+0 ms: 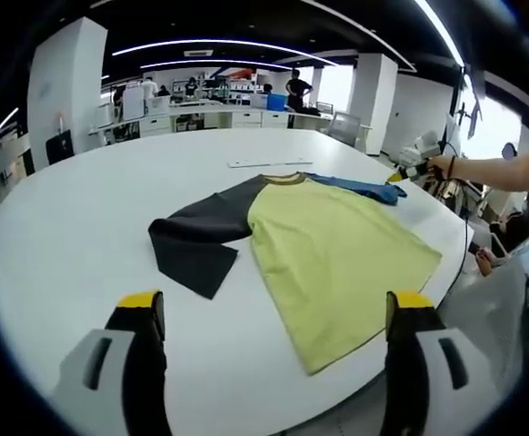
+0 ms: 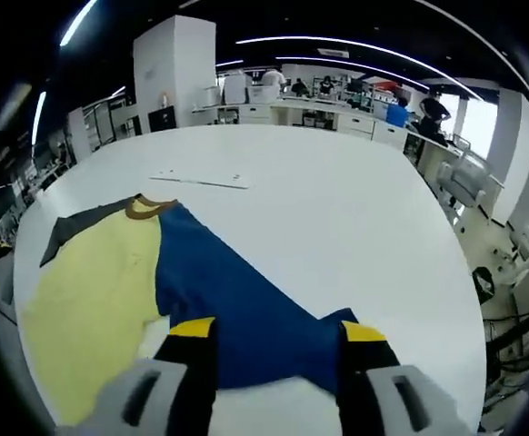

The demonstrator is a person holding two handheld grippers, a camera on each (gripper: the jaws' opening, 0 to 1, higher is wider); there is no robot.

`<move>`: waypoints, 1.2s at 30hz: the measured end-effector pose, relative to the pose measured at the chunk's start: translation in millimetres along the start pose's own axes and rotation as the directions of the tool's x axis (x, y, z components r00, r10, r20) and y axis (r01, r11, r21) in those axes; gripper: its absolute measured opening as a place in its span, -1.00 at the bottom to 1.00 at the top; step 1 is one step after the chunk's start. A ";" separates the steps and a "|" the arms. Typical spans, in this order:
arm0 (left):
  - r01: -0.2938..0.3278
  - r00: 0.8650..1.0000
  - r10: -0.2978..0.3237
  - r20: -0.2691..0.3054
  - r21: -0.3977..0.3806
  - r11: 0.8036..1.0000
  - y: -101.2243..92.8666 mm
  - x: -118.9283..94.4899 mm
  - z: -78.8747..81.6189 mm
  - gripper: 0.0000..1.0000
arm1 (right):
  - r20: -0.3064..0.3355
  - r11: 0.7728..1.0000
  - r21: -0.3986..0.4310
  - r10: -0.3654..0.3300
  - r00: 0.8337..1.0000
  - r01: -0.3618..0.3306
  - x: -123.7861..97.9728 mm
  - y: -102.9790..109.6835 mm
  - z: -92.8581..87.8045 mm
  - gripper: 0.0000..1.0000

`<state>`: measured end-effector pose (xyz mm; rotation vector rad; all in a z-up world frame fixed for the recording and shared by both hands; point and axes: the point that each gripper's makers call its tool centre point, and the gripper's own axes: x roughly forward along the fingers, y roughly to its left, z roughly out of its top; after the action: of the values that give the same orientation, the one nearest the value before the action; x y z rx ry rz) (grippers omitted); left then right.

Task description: Fold the garment on the visible template until the final outline fits inside the template.

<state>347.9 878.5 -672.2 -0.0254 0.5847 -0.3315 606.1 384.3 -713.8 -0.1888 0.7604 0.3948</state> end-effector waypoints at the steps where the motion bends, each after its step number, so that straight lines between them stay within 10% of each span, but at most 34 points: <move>1: 0.001 1.000 -0.001 0.000 0.000 1.000 0.0 0.2 -0.2 0.98 | -0.005 1.000 -0.001 -0.004 1.000 0.004 -2.0 -3.7 -3.4 0.01; 23: -0.004 1.000 0.005 -0.025 0.010 1.000 -7.5 1.1 -0.9 0.94 | -0.078 0.993 0.078 -0.079 0.994 0.086 -4.7 -35.4 -60.7 -0.74; 36: 0.001 1.000 0.000 -0.029 0.022 1.000 -10.0 0.4 0.9 0.91 | -0.034 0.991 0.113 -0.065 0.997 0.069 -28.5 -28.5 -53.1 -1.00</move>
<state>345.7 868.8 -670.5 0.0005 0.6093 -0.3394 565.7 334.2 -730.9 -0.1127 0.8024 0.2842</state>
